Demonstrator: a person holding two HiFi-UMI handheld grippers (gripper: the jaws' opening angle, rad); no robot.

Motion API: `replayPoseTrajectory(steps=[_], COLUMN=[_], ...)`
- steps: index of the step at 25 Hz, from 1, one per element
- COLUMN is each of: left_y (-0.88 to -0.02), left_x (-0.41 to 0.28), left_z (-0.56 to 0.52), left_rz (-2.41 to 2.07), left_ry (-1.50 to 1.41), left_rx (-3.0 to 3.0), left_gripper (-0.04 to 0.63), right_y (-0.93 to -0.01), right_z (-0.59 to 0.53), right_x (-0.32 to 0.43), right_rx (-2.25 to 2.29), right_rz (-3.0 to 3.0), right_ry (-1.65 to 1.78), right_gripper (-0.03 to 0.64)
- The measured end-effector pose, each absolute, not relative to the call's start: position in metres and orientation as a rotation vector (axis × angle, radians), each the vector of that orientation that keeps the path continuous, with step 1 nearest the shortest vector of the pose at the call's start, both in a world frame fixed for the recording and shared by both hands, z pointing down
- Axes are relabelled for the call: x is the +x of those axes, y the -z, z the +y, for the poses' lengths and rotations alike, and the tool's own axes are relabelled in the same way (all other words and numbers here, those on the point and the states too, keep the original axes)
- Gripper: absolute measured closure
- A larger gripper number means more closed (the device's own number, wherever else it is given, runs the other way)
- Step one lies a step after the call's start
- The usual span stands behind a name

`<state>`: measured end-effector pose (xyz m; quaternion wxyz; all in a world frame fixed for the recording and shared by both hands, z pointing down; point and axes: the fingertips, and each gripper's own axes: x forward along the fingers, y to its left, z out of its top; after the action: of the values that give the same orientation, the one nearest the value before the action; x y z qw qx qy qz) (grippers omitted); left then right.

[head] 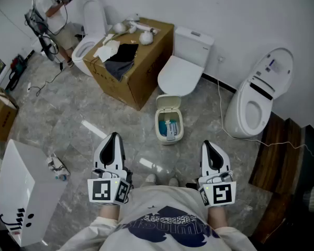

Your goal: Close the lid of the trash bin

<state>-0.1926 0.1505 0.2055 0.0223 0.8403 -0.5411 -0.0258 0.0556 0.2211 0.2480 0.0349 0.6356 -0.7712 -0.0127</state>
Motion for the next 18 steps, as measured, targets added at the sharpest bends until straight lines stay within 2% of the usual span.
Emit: replayPoseTrajectory(steps=[16,18], left_y=[-0.209,-0.209], left_x=[-0.194,-0.193], left_z=[0.144,0.143], left_rz=[-1.656,-1.626], left_ry=[0.071,0.08], left_rx=[2.599,2.611], left_gripper=[0.597,0.595], right_y=[-0.246,-0.25], right_z=[0.22,0.221], right_x=[0.069,0.076], right_rx=[2.022,2.017], right_rz=[-2.437,-2.428], right_ry=[-0.038,-0.056], right_gripper=[0.611,0.573])
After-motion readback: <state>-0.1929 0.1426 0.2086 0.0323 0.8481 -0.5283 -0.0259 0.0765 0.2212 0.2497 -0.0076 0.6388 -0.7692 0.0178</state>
